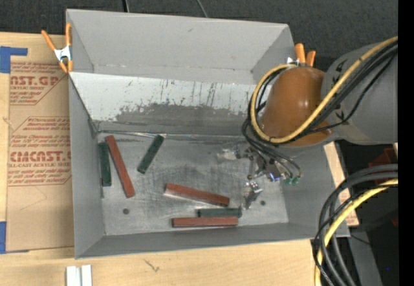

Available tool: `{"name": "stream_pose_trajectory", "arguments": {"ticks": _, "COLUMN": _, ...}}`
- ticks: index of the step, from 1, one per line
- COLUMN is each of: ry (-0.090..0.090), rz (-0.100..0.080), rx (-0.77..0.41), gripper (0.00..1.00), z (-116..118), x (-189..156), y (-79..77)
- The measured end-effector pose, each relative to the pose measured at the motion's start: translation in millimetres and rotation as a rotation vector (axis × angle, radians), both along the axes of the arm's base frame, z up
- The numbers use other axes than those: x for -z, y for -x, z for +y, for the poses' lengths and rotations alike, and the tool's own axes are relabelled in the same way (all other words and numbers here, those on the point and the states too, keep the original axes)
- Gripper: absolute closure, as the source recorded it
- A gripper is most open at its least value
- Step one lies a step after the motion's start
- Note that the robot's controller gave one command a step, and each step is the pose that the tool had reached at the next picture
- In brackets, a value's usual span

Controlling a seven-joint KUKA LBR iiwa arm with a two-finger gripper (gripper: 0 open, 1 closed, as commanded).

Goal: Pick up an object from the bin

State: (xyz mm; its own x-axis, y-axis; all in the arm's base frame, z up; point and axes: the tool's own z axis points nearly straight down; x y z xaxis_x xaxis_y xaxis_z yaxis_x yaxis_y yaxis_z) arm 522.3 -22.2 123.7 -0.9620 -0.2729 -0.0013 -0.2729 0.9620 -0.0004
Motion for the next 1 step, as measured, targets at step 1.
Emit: {"name": "stream_pose_trajectory", "arguments": {"ticks": 1, "ry": 0.004, "rz": 0.000, "rx": 0.005, "gripper": 0.00, "z": 46.1, "x": 48.5, "y": 13.9}}
